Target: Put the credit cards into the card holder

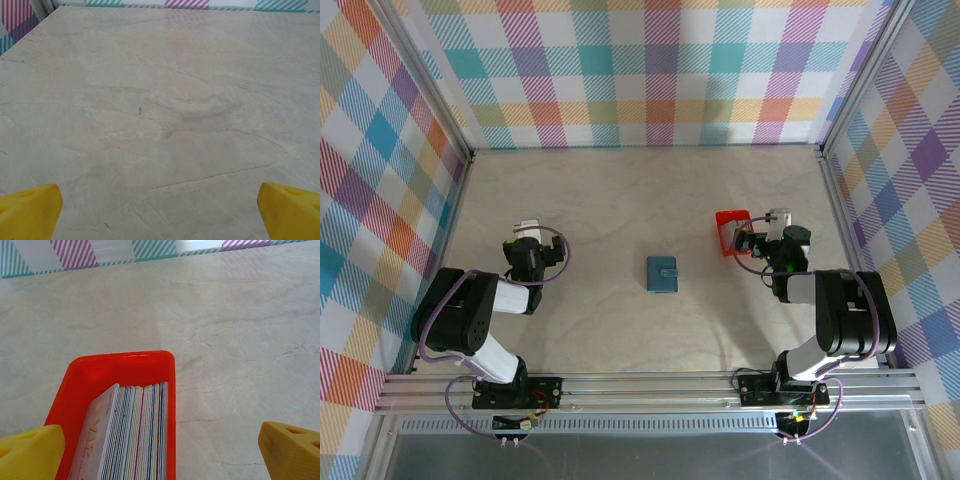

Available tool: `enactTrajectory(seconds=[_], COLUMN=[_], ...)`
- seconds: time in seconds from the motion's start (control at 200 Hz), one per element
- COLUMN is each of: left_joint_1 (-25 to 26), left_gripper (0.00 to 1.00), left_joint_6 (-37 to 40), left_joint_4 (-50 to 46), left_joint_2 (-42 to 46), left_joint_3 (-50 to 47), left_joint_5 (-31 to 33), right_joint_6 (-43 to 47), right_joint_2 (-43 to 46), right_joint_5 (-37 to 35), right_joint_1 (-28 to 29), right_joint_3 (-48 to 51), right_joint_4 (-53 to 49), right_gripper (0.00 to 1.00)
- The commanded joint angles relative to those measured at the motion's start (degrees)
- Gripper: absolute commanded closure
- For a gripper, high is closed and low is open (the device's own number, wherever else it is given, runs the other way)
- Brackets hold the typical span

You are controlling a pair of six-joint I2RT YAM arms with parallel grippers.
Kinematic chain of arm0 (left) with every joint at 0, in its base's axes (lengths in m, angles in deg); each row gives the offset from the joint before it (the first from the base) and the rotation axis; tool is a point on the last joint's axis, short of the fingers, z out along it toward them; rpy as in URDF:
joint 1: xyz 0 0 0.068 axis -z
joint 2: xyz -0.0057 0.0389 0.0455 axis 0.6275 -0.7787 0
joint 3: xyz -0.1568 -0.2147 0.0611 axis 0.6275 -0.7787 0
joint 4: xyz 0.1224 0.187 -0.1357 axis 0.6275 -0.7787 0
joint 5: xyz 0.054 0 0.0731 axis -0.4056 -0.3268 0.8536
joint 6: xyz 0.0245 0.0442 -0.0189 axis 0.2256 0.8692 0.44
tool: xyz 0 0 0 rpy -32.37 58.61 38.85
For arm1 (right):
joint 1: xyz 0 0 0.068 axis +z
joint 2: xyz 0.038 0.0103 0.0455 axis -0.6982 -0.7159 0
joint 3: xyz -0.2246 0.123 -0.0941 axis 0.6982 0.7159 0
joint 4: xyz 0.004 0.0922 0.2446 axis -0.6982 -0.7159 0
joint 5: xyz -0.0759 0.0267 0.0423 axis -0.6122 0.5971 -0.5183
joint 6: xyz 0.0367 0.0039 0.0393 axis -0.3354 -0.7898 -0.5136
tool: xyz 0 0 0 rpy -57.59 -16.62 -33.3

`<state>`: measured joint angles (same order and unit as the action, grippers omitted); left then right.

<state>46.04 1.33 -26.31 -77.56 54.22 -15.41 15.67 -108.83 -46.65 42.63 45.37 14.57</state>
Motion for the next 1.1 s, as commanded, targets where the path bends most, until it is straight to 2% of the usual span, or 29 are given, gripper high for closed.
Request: enactTrajectory(seconds=[0.0,1.095], left_joint_1=[-0.7,-0.7], left_gripper=[0.0,0.0], left_joint_6=[-0.3,-0.2], left_joint_4=[1.8,1.7], left_joint_2=[0.0,0.0], left_joint_3=[0.8,0.8], left_joint_5=[-0.7,-0.7], right_joint_6=[1.3,1.5], right_joint_2=[-0.2,-0.3], right_joint_5=[0.1,-0.6], right_joint_1=[0.3,0.7], right_joint_3=[0.4,0.0], right_joint_4=[2.1,1.6], right_gripper=[0.01,0.01])
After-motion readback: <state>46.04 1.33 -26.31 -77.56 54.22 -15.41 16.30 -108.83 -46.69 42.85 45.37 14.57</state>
